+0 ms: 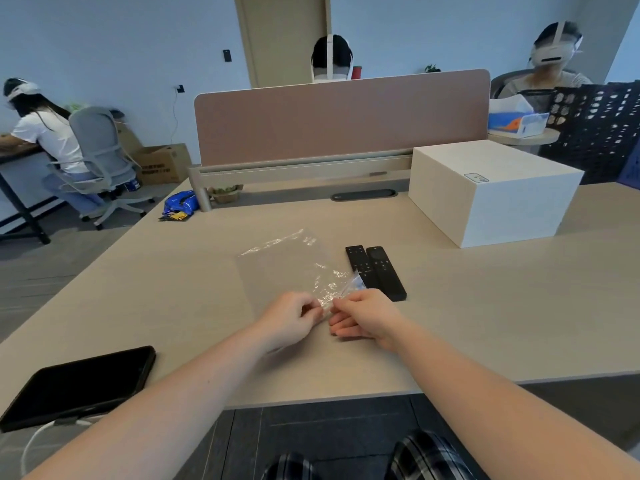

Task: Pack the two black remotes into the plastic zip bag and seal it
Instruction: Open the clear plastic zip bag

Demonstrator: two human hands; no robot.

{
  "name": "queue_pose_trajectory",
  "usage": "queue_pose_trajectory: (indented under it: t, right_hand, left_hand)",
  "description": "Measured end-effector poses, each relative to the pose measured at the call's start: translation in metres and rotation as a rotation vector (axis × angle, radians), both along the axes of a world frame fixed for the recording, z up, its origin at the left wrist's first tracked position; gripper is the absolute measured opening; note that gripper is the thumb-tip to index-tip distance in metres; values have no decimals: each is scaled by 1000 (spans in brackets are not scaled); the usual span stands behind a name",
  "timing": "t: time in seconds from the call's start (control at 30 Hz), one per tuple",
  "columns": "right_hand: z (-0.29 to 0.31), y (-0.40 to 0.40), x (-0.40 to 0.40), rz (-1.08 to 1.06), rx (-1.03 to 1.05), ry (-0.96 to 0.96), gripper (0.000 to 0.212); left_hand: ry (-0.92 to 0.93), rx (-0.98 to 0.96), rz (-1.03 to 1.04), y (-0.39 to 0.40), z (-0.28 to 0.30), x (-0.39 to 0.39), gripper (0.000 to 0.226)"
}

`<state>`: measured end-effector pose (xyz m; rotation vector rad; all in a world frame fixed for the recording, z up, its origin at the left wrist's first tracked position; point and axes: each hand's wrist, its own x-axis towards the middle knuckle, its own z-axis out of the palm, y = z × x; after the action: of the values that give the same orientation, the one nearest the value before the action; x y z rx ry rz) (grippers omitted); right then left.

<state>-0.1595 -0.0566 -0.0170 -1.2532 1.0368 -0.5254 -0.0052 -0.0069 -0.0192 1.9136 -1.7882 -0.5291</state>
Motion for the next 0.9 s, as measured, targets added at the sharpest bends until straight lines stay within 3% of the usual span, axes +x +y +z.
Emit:
queue_pose_trajectory:
  t: [0.17,0.3,0.6,0.9]
  right_hand:
    - [0,1,-3,-41,-3,-65,13]
    - [-5,2,-7,-34,-37,-82,8]
    - [-3,2,-10,-93,28,-197,18]
    - [-9,0,-7,-49,-69,-88,14]
  left_hand:
    - [-26,-5,-20,0,-2,-3,26]
    - [36,-27,-36,-3,-5,-11,6]
    - [161,-71,24,-3,-8,-17,16]
    - [211,-76,56,-5,-10,-14,8]
